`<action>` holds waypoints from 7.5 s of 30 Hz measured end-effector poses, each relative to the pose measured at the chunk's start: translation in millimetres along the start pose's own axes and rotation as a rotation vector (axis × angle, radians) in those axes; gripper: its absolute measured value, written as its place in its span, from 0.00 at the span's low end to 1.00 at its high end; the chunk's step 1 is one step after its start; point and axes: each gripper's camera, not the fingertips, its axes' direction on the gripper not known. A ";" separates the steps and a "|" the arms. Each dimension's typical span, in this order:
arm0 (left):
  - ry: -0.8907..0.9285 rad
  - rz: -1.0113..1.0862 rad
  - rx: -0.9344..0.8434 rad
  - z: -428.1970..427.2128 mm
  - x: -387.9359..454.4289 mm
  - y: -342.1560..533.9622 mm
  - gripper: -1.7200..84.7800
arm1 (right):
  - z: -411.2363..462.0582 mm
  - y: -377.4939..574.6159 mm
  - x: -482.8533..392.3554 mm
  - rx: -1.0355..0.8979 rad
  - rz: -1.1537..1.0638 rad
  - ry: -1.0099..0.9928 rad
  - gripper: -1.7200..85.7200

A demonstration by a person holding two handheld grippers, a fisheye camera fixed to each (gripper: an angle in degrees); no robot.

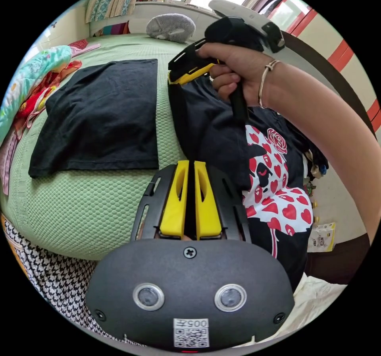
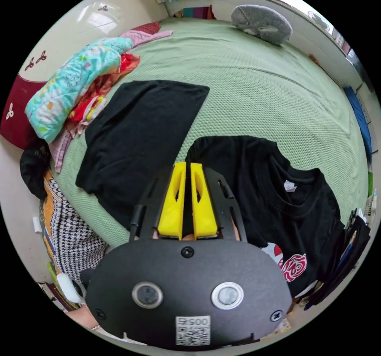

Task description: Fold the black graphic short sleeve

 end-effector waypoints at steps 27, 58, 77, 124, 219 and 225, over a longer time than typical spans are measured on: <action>-0.203 -0.150 0.072 -44.6 56.6 -65.5 0.03 | -131.4 143.5 11.9 0.118 -0.207 -0.073 0.08; -0.171 0.235 -0.331 119.4 376.9 -158.4 0.01 | -220.7 349.4 177.0 -0.063 0.047 0.136 0.12; 0.005 0.343 -0.275 214.1 440.5 -228.5 0.01 | -265.4 196.5 371.6 -0.018 0.560 0.267 0.12; -0.006 0.108 -0.199 91.6 137.7 -140.8 0.01 | -311.2 257.5 131.6 -0.025 0.009 0.088 0.13; -0.058 0.057 -0.174 4.3 -84.5 -29.0 0.14 | -301.7 460.0 245.0 0.006 0.154 0.048 0.14; -0.063 -0.004 -0.159 22.8 -58.0 11.6 0.16 | -259.3 482.8 213.7 -0.006 0.291 0.120 0.13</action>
